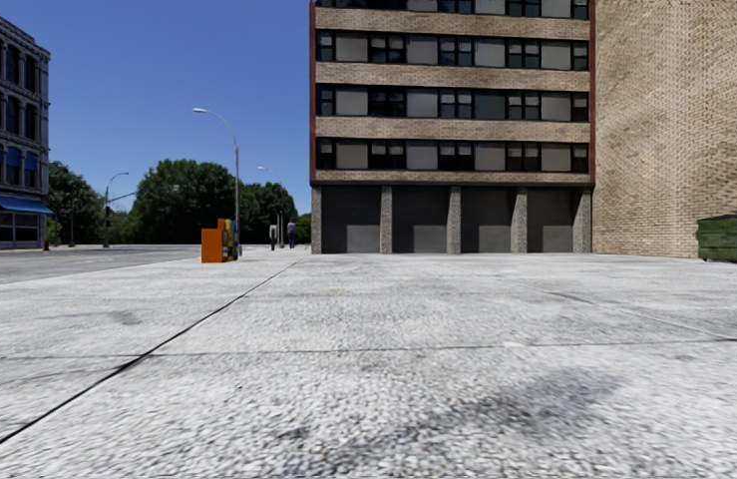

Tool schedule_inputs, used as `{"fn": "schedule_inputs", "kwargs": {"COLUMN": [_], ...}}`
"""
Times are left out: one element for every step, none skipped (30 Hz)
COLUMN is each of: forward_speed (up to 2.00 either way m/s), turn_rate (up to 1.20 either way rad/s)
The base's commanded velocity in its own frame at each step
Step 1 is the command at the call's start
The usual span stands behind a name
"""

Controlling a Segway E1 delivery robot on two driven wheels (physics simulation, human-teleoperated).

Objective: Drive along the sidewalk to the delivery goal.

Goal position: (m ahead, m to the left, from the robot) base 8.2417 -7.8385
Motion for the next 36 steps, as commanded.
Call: {"fn": "schedule_inputs", "kwargs": {"forward_speed": [1.48, 1.48, 1.48, 1.48, 1.48, 1.48, 1.48, 1.48, 1.48, 1.48, 1.48, 1.48, 1.48, 1.48, 1.48, 1.48, 1.48, 1.51, 1.61, 1.72, 1.72, 1.84, 1.9, 1.92, 1.92, 1.92, 1.93, 1.93, 1.93, 1.93, 1.93, 1.93, 1.95, 1.96, 1.97, 1.97], "turn_rate": [-0.55, -0.55, -0.55, -0.55, -0.55, -0.55, -0.55, -0.55, -0.55, -0.55, -0.55, -0.55, -0.55, -0.55, -0.55, -0.55, -0.55, -0.55, -0.55, -0.55, -0.55, -0.55, -0.55, -0.55, -0.55, -0.55, -0.55, -0.55, -0.55, -0.55, -0.55, -0.55, -0.55, -0.55, -0.55, -0.55]}}
